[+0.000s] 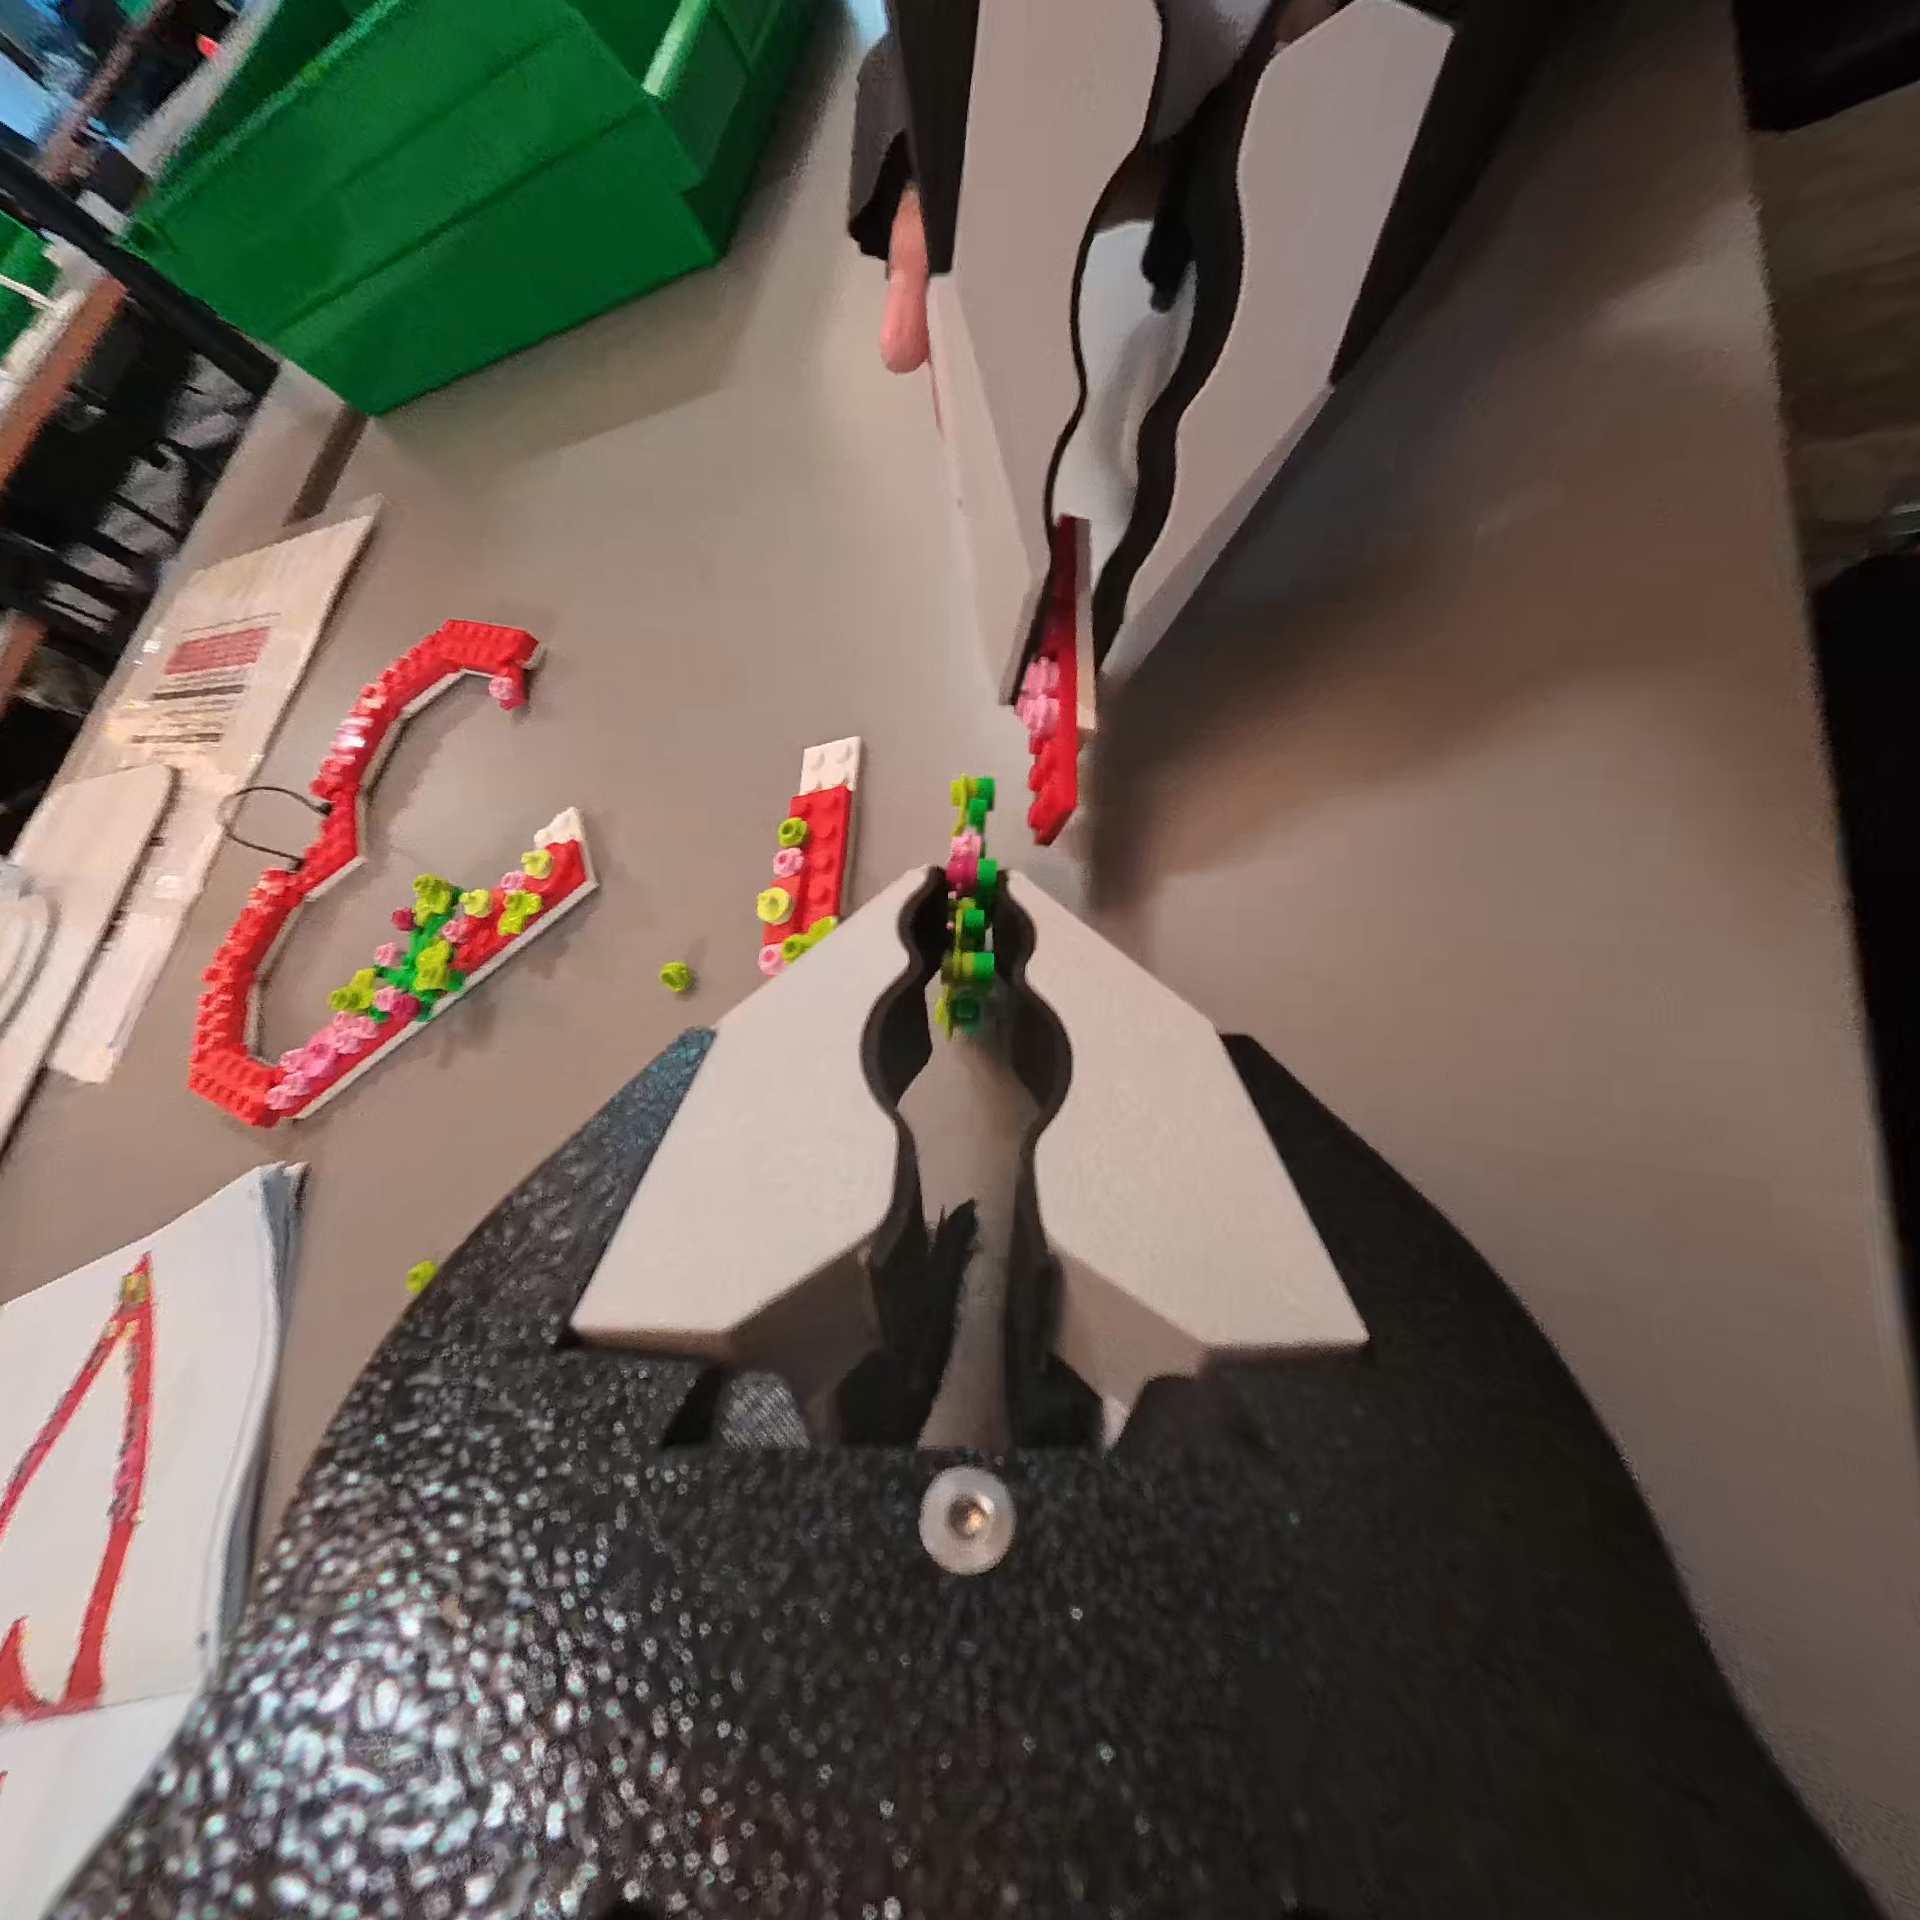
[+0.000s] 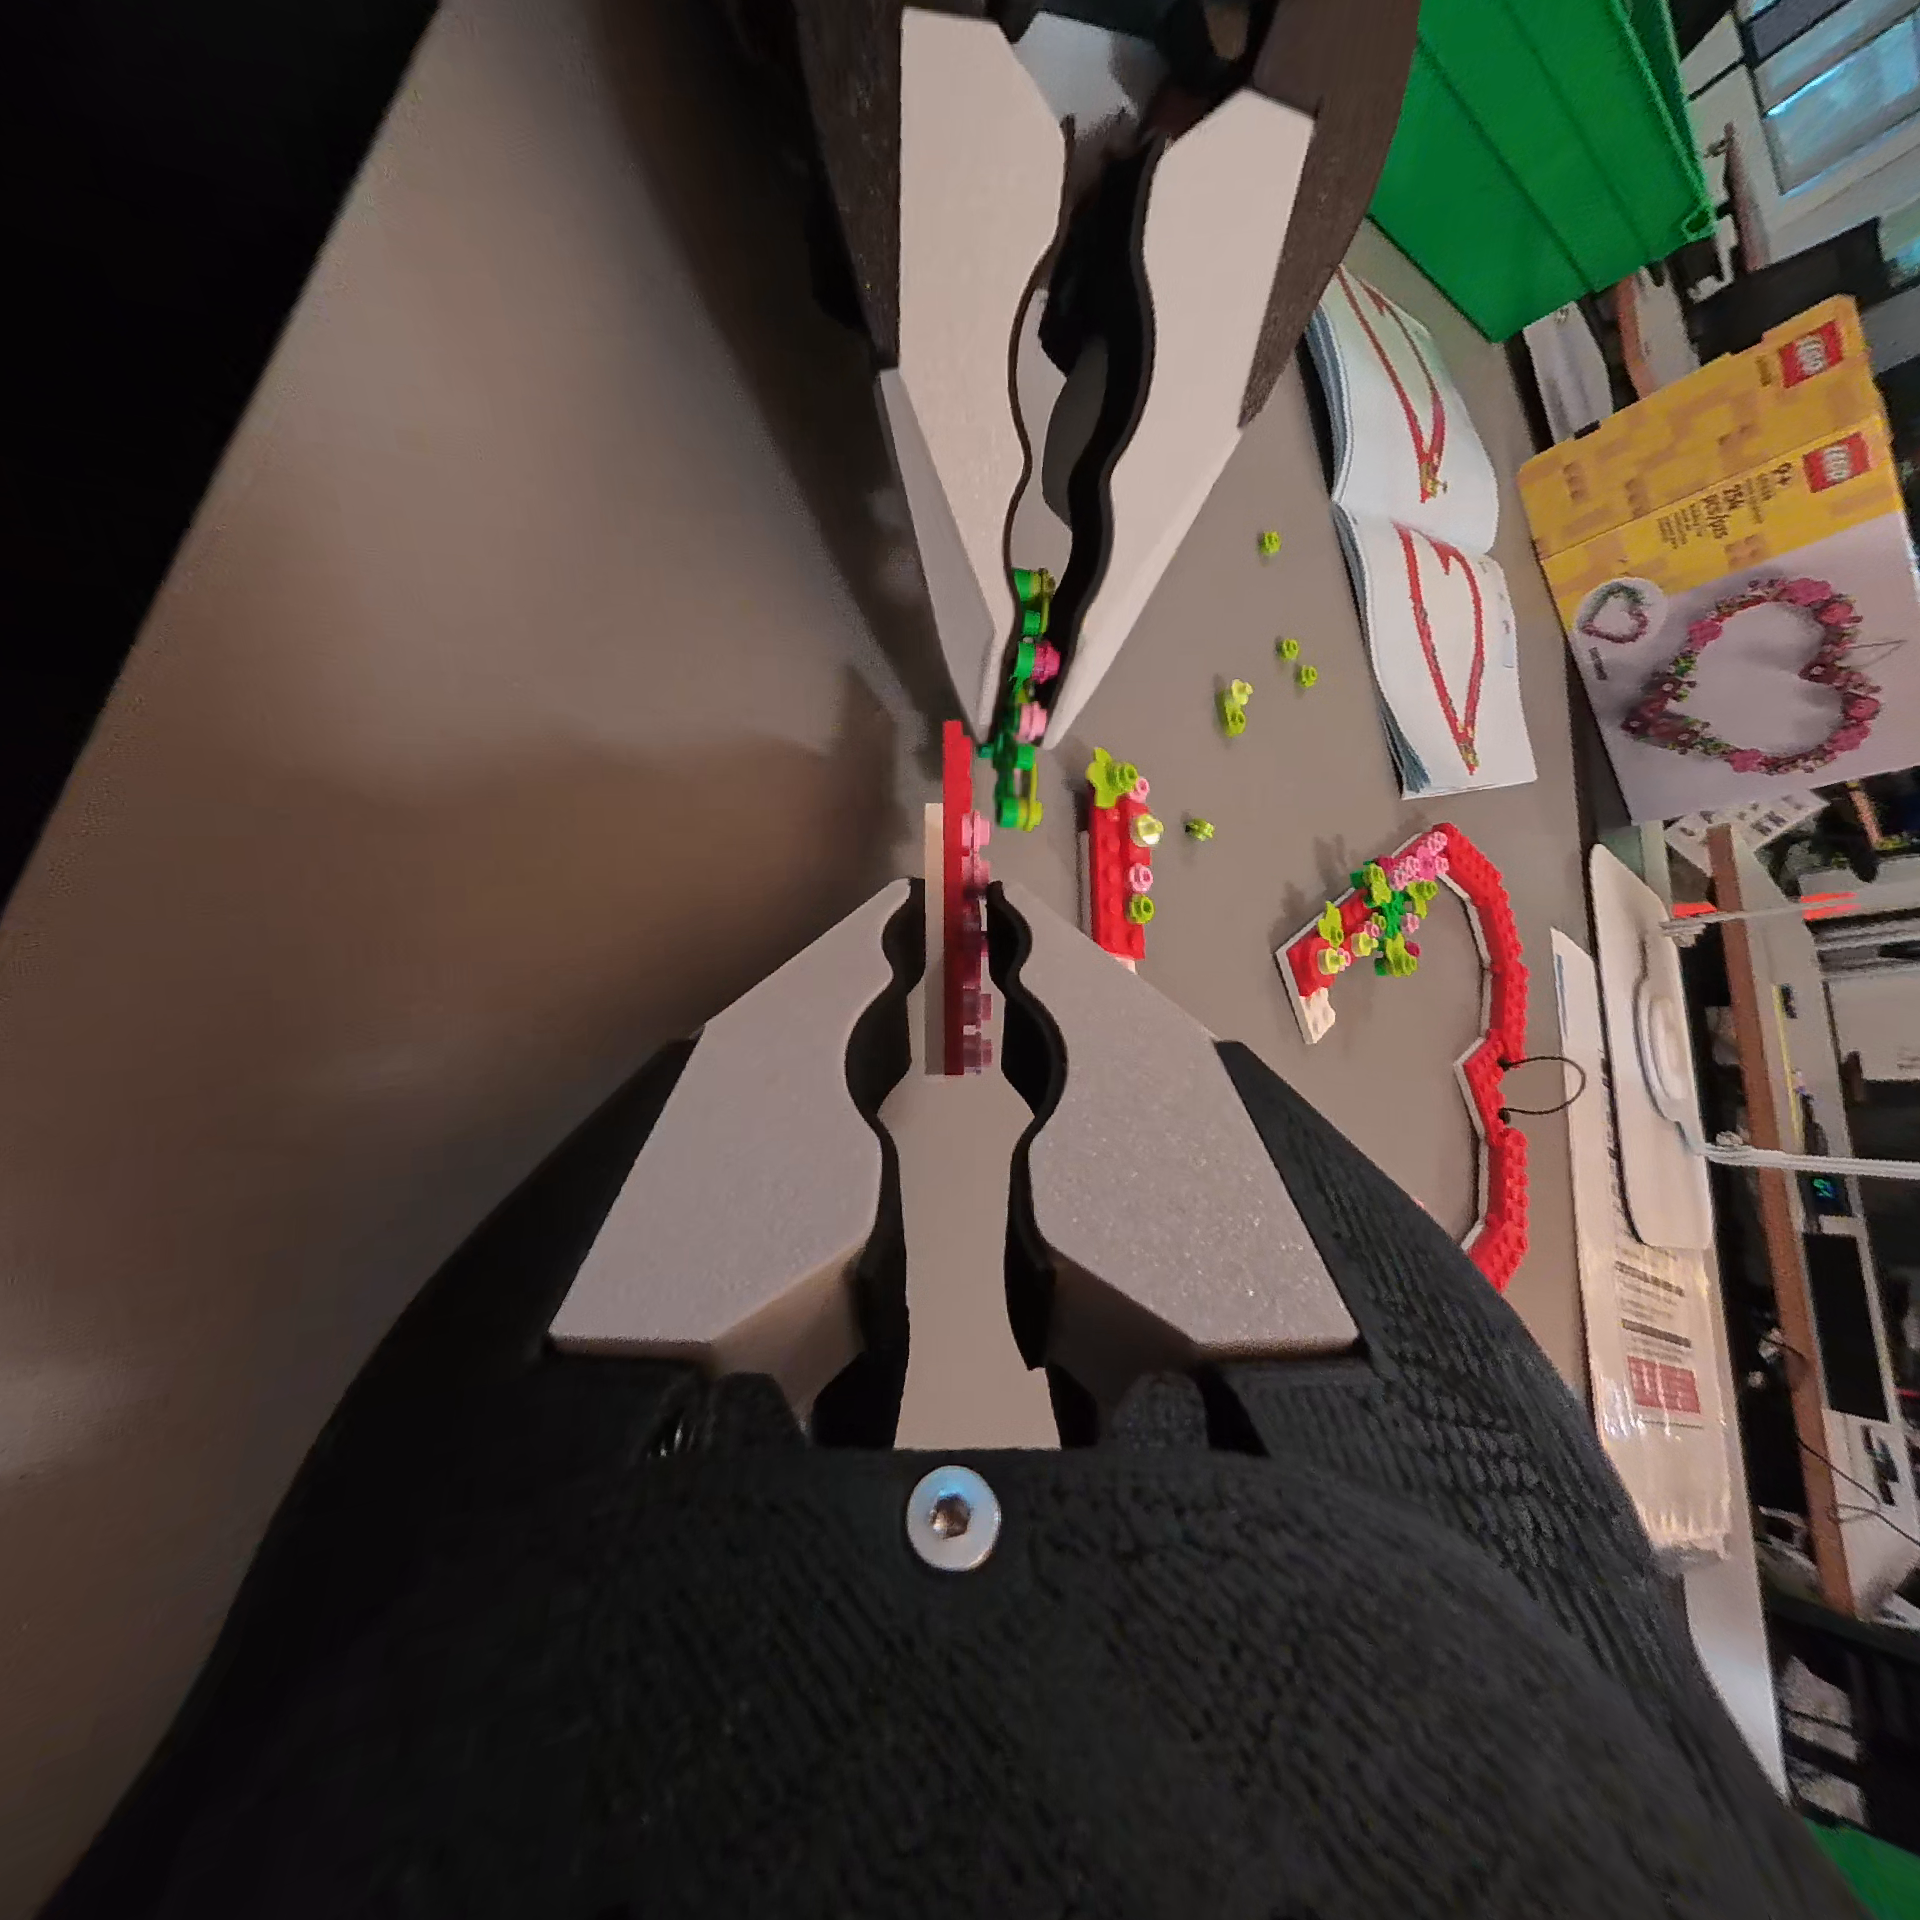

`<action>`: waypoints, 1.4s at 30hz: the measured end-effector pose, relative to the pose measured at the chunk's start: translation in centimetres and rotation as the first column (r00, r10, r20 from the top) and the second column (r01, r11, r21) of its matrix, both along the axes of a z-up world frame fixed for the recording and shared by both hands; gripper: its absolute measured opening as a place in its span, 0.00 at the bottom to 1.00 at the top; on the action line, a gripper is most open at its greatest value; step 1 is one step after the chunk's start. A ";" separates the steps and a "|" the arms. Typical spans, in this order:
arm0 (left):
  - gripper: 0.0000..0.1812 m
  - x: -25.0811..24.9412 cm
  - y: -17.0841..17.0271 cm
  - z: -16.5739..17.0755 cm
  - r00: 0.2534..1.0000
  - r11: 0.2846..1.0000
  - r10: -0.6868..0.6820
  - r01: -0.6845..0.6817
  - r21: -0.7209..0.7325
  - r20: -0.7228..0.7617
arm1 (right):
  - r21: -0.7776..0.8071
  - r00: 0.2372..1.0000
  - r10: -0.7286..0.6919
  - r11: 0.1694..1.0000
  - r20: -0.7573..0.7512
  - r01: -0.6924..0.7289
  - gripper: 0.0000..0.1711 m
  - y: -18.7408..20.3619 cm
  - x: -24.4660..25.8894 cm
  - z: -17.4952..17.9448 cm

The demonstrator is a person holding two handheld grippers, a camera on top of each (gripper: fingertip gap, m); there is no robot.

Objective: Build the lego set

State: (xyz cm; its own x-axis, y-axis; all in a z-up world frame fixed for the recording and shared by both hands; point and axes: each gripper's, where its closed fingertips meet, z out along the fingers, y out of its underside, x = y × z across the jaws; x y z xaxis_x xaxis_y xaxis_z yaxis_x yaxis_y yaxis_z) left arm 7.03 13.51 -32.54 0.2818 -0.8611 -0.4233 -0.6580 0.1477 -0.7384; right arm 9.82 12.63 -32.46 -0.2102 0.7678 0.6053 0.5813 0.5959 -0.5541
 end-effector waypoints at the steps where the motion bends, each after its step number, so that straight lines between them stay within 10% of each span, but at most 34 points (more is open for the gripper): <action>1: 0.03 -0.2 0.5 0.1 1.000 0.999 0.013 -0.013 0.032 0.007 | 0.008 1.000 -0.008 1.000 -0.012 0.008 0.06 0.3 0.0 0.1; 20: 0.03 -3.3 4.7 3.3 0.976 0.926 0.154 -0.196 0.323 0.152 | 0.183 0.927 -0.017 0.979 -0.374 0.092 0.06 4.3 -2.5 3.4; 42: 0.03 -5.2 6.0 5.5 0.936 0.875 0.216 -0.313 0.371 0.279 | 0.270 0.914 0.161 0.961 -0.373 -0.059 0.06 4.8 -3.9 3.9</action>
